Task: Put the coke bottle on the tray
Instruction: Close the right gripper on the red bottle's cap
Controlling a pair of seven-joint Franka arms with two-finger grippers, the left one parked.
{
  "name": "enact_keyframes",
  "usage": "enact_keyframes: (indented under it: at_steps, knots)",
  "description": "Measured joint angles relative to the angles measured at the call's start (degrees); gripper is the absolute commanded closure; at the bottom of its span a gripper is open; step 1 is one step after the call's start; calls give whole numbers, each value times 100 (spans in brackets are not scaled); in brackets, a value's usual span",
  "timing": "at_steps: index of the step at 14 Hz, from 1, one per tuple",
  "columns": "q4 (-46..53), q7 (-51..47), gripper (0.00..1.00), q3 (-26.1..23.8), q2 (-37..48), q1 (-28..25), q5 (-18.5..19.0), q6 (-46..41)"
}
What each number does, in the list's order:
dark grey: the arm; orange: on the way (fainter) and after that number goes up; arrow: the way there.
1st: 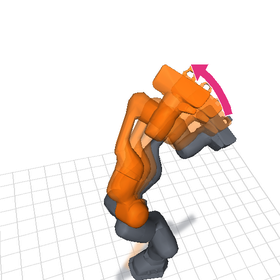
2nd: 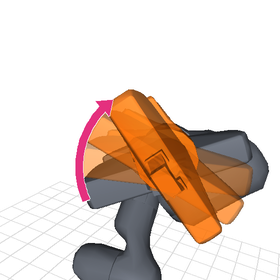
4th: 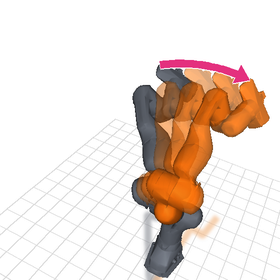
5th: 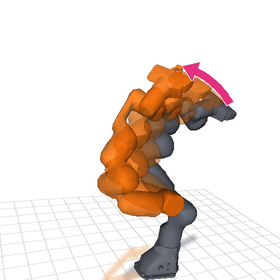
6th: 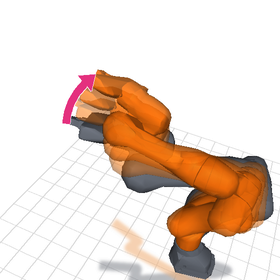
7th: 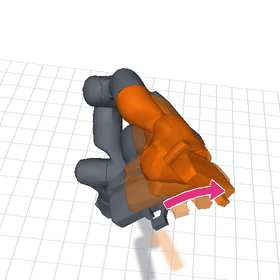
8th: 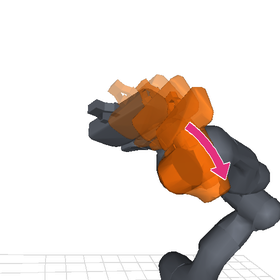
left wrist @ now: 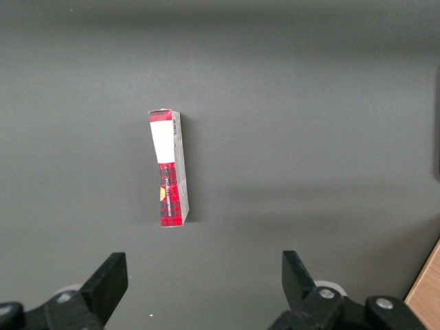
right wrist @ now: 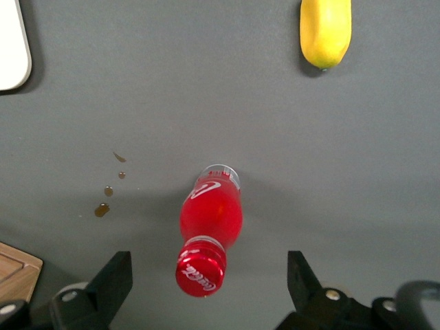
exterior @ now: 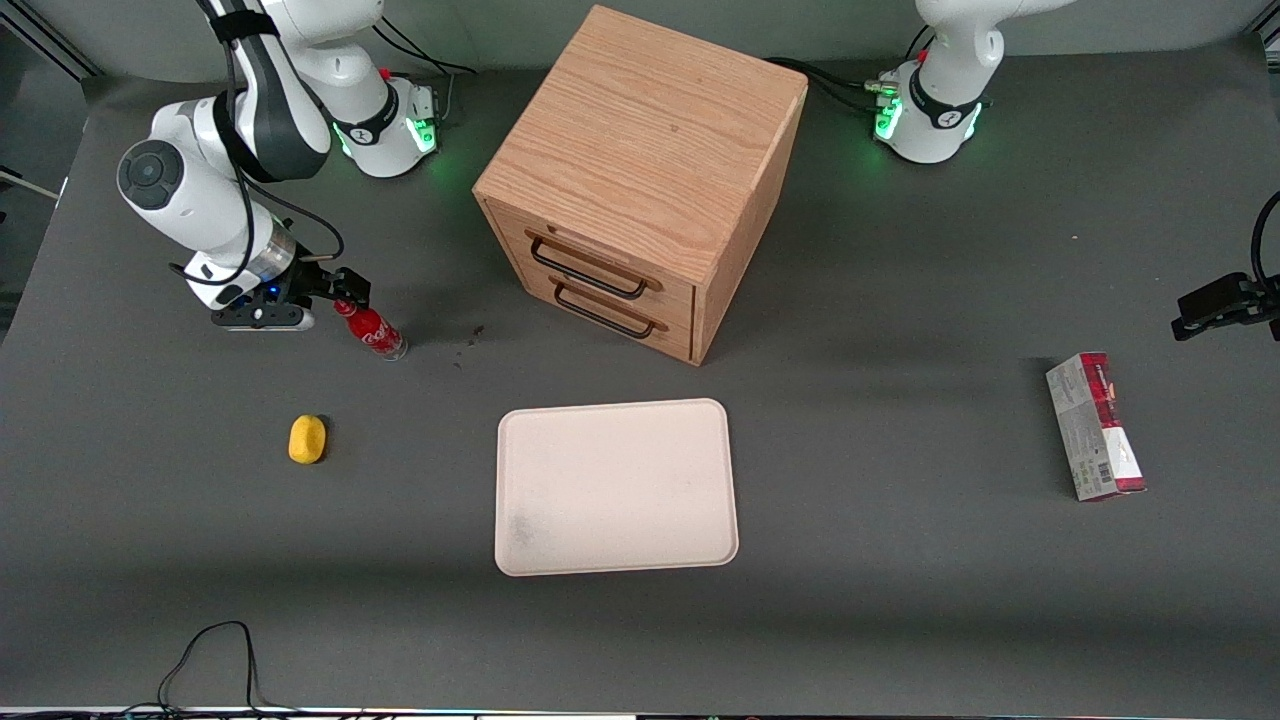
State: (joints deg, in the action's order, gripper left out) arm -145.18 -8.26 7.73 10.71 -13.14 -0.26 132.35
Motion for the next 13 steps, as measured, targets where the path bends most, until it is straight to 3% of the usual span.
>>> enact_keyframes:
  at_steps: [5,6,8,13]
  knots:
    - [-311,1,2,0,-25,-5,0,480]
    - [-316,1,9,-1,-25,-5,0,481]
    - [-317,1,100,-1,-25,-5,0,481]
    - [-317,1,100,-1,-25,-8,0,483]
